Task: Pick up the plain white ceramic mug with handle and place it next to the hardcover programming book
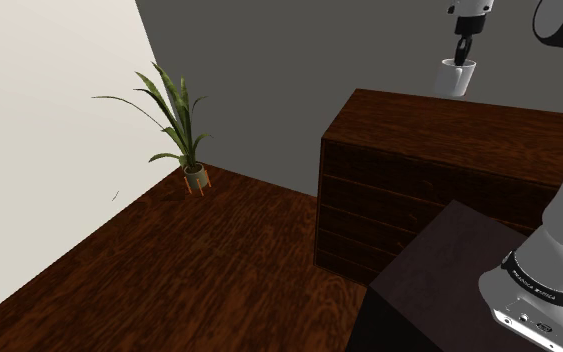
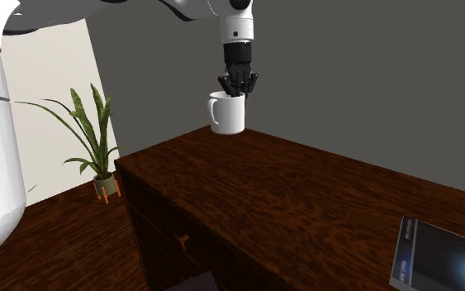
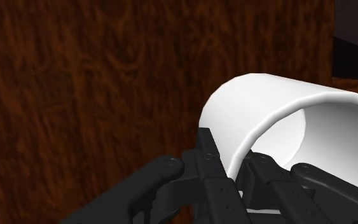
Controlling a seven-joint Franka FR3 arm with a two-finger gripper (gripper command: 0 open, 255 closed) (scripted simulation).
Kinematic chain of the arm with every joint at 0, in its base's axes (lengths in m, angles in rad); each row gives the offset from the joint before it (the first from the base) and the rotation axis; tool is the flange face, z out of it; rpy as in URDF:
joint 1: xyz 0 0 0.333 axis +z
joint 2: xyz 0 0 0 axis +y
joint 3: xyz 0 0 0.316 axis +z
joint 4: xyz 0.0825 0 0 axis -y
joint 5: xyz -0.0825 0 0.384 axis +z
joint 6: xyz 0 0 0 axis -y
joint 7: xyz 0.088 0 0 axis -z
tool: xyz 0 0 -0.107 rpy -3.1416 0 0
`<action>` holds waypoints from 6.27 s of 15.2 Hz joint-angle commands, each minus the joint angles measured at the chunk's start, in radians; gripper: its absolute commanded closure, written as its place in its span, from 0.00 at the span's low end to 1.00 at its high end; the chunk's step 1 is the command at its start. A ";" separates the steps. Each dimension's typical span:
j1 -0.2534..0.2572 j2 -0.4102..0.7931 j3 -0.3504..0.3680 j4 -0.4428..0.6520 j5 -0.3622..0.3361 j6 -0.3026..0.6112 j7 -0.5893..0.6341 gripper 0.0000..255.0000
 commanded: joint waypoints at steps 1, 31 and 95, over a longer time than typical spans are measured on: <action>-0.002 -0.029 -0.008 -0.024 -0.013 -0.001 -0.013 1.00; -0.228 -0.469 -0.301 -0.486 -0.302 0.161 -0.487 1.00; -1.083 0.381 -0.360 -0.075 0.412 0.381 -1.498 1.00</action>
